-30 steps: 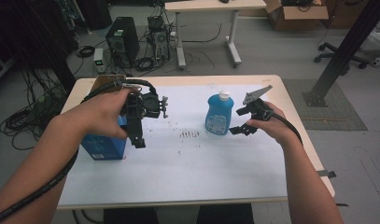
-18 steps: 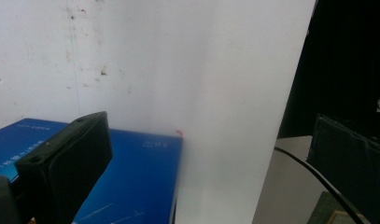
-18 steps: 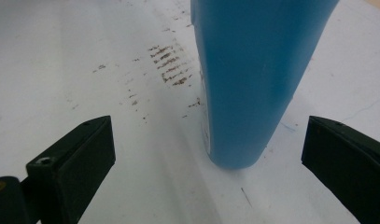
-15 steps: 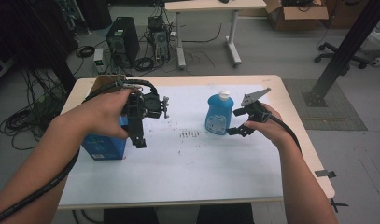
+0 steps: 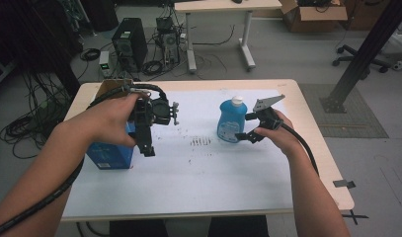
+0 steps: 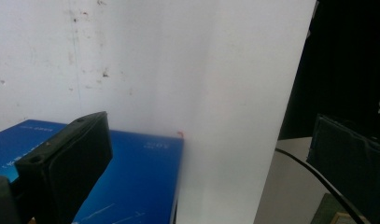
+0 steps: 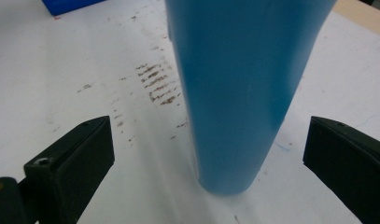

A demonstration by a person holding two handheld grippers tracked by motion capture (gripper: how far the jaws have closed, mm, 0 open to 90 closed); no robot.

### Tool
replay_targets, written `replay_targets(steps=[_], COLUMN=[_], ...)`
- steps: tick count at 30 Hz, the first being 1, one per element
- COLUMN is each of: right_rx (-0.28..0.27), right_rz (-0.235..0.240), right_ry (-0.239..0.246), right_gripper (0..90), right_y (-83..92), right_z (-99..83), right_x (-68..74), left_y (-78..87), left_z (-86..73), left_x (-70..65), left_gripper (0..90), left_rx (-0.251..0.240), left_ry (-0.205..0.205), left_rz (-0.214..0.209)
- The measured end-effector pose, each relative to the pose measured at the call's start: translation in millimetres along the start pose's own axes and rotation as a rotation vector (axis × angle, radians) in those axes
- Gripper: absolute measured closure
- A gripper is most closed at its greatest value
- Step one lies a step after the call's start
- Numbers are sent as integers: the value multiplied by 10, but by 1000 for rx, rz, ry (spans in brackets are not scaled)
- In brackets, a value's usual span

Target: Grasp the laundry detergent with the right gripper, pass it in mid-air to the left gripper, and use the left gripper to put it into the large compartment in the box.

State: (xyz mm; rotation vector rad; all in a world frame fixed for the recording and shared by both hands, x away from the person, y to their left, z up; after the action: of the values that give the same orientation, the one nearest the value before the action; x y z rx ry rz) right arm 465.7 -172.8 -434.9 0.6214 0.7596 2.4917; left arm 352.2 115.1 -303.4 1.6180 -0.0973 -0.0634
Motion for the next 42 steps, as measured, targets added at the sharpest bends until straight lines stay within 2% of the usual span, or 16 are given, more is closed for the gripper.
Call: replay_targets(steps=[10, 16, 27, 34, 40, 42], right_rx=[-38, -46, -86, -120, -146, -149], right_rz=[-25, -24, -38, -28, -50, -54], right_ry=[-25, -21, -63, -82, -111, -106], right_gripper=[15, 12, 12, 11, 14, 26], right_y=[-111, -156, -272, -297, -308, -309], right_z=[13, 19, 27, 44, 42, 42], right_x=[-61, -62, -104, -100, -127, -123], left_y=[-19, -24, -54, -40, -38, -41], left_z=[-20, -5, 41, 66, 67, 65], left_x=[-8, -14, -43, -52, -67, -69], left_gripper=[2, 2, 2, 2, 2, 3], left_rx=[-2, -3, 4, 0, 2, -2], left_ry=[4, -3, -20, -28, -33, -32], left_rz=[-2, -5, -9, -4, -4, -1])
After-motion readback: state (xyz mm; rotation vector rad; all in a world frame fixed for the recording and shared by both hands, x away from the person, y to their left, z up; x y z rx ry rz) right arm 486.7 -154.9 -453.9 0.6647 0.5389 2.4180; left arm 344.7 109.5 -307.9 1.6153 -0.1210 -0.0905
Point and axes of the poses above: each handheld gripper's, and its own axes: y roughly backward along the jaws, z roughly out of its top, x roughly to its left, the point moved 7 cm from there along -y, roughly forward along the jaws, and after that the axes turned 14 degrees about -y, right-handed, at the moved point
